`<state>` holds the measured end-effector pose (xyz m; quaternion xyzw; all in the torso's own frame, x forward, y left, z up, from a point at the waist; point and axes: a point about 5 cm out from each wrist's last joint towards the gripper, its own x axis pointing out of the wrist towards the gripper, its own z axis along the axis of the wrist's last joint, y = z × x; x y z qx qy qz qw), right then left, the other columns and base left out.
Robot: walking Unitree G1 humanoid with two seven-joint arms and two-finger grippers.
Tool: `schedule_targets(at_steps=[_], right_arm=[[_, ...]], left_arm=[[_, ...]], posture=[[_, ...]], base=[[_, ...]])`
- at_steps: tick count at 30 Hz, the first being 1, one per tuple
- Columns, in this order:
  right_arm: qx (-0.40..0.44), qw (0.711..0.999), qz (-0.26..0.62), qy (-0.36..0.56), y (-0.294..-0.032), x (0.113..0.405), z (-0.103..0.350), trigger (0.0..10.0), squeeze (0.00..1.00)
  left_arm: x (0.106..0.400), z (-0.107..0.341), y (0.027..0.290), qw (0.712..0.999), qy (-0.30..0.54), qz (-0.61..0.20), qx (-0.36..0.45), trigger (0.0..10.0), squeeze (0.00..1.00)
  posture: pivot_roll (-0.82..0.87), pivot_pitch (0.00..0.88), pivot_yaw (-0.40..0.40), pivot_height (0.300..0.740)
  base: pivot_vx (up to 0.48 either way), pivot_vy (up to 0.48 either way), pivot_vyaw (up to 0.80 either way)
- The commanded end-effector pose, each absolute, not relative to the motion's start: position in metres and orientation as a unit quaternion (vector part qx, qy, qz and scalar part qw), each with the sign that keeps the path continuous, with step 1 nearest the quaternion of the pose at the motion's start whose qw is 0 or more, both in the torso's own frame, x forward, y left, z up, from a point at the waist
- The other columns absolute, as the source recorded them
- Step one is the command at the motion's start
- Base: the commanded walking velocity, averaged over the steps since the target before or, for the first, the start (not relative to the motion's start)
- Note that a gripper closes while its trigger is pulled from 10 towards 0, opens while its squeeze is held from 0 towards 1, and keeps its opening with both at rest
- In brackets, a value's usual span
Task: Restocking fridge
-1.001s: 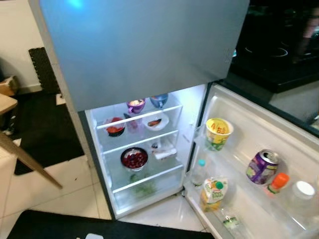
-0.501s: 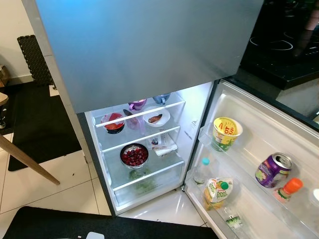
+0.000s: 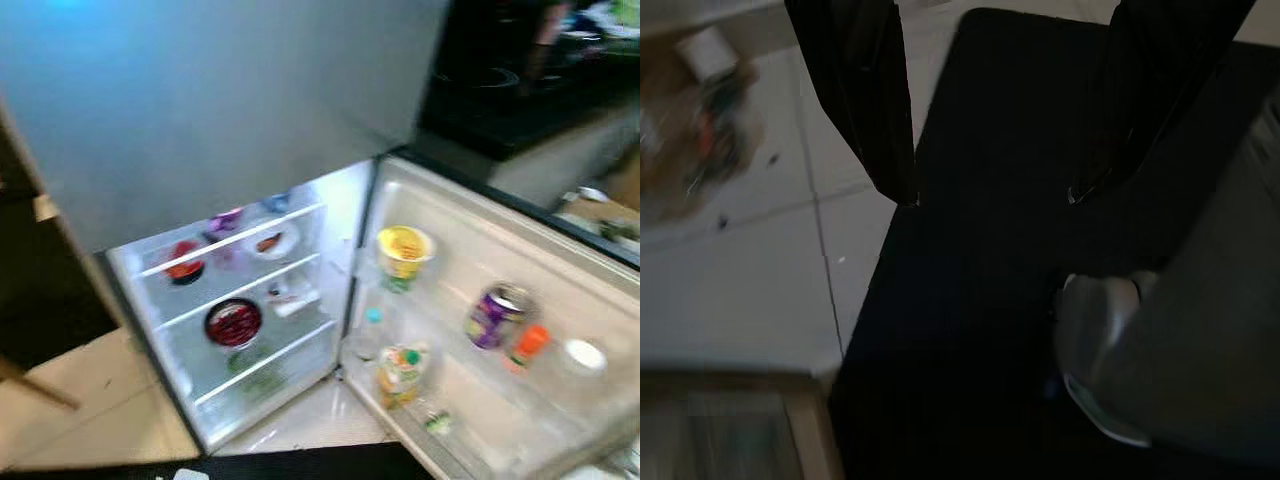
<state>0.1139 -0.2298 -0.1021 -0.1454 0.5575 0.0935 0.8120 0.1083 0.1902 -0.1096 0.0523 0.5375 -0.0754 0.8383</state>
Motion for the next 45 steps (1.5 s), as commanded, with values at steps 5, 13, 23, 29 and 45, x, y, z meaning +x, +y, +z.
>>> schedule_targets(at_steps=[5,13,23,29,45], right_arm=[[-0.146,0.804,0.099,0.568,-0.2291,0.1076,-0.1041,10.0,0.00],[-0.145,0.802,0.101,0.570,-0.2280,0.1065,-0.1046,10.0,0.00],[-0.145,0.800,0.103,0.573,-0.2263,0.1054,-0.1054,10.0,0.00],[-0.142,0.800,0.104,0.574,-0.2250,0.1043,-0.1060,10.0,0.00],[-0.141,0.799,0.104,0.575,-0.2244,0.1038,-0.1062,10.0,0.00]], left_arm=[[0.0925,-0.1149,0.1840,0.820,0.564,-0.086,0.050,10.0,0.00],[0.0918,-0.1151,0.1839,0.819,0.565,-0.084,0.049,10.0,0.00],[0.0913,-0.1150,0.1852,0.819,0.565,-0.086,0.052,10.0,0.00],[0.0913,-0.1148,0.1862,0.818,0.565,-0.089,0.054,10.0,0.00],[0.0915,-0.1147,0.1863,0.818,0.565,-0.091,0.053,10.0,0.00]], posture=[[-0.04,0.000,-0.006,0.740],[-0.03,0.000,-0.005,0.740],[-0.03,0.000,-0.001,0.740],[-0.03,0.000,0.004,0.740],[-0.04,0.000,0.004,0.740]], base=[[0.000,0.000,-0.73],[0.000,0.000,-0.73],[0.000,0.000,-0.73],[0.000,0.000,-0.73],[0.000,0.000,-0.73]])
